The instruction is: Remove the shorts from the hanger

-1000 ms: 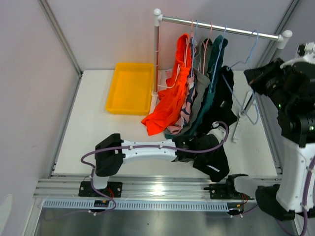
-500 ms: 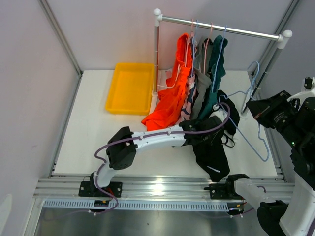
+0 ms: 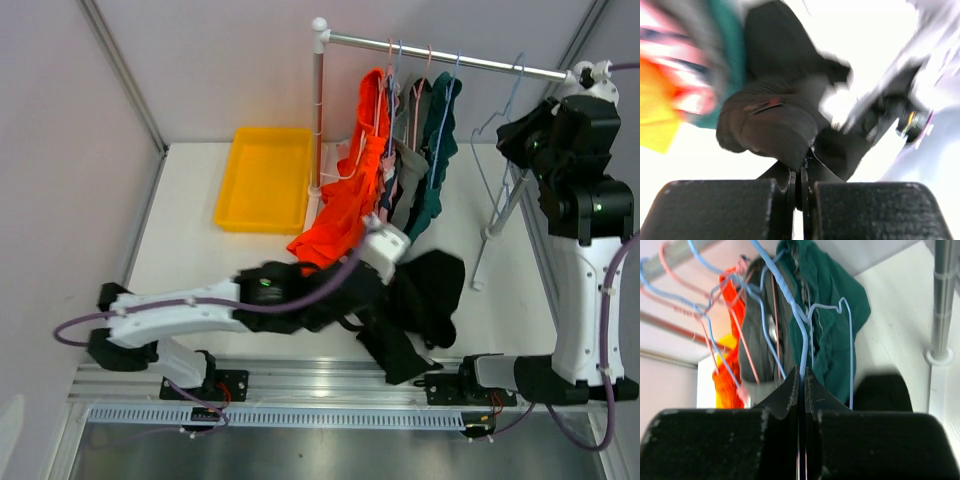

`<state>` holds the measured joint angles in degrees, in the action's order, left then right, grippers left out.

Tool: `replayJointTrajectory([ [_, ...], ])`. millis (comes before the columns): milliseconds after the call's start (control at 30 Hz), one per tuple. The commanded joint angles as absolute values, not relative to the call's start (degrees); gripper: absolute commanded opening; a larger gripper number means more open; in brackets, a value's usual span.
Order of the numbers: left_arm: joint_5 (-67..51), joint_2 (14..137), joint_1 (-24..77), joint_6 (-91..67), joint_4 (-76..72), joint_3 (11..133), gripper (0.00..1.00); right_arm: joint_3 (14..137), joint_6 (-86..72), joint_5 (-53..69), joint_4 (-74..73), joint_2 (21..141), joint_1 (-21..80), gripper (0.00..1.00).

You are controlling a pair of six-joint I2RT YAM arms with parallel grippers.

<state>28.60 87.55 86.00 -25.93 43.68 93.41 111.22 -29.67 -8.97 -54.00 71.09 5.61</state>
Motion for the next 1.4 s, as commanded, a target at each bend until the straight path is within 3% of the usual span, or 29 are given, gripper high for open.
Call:
replayJointTrajectory([
  [0,39.0,78.7,83.2,-23.5,51.1,100.4,0.00,119.2,-28.5,-11.4,-45.7,75.5,4.7,0.00],
  [300,37.0,70.8,63.7,-12.4,50.4,110.6,0.00,120.3,-29.4,-9.6,-41.7,82.9,1.0,0.00],
  [400,30.4,73.9,53.8,-8.0,49.5,117.0,0.00,112.9,-30.6,-7.7,-38.6,80.2,0.5,0.00],
  [567,21.8,85.3,39.5,-5.5,51.5,136.2,0.00,101.2,-31.1,-6.9,-36.1,74.3,-1.0,0.00],
  [600,21.2,89.7,37.9,-5.2,52.5,145.0,0.00,98.5,-31.2,-6.1,-36.0,73.5,-1.2,0.00],
  [667,19.2,92.6,33.4,-4.6,51.4,148.2,0.00,96.1,-31.2,-5.4,-35.6,71.2,-1.6,0.00],
  [700,18.3,92.9,31.8,-4.6,47.2,146.6,0.00,93.8,-31.2,-4.6,-35.1,70.5,-1.7,0.05],
  [733,17.1,92.6,30.4,-4.7,44.3,145.0,0.00,92.7,-31.1,-4.0,-34.7,69.4,-1.7,0.16],
  [800,12.8,92.0,26.6,-5.1,38.8,140.4,0.00,91.0,-30.7,-3.1,-34.4,68.4,-1.8,0.45],
  [833,11.6,92.9,25.7,-5.8,35.5,139.1,0.00,89.4,-30.5,-2.9,-34.1,67.9,-1.8,0.65],
  [900,10.1,95.3,23.8,-6.0,35.1,141.1,0.00,88.1,-29.8,-2.5,-34.0,67.2,-1.9,0.88],
  [1000,14.0,99.1,23.7,-3.5,33.6,141.9,0.00,86.1,-28.8,-2.4,-34.8,66.5,-2.4,0.99],
  [1200,16.3,101.0,22.5,-5.3,27.9,127.6,0.00,82.2,-28.7,-1.0,-35.1,63.1,-4.7,0.99],
  [1367,22.0,102.5,22.3,-7.1,26.8,120.3,0.14,83.8,-27.9,-1.9,-36.9,60.5,-4.8,0.99],
])
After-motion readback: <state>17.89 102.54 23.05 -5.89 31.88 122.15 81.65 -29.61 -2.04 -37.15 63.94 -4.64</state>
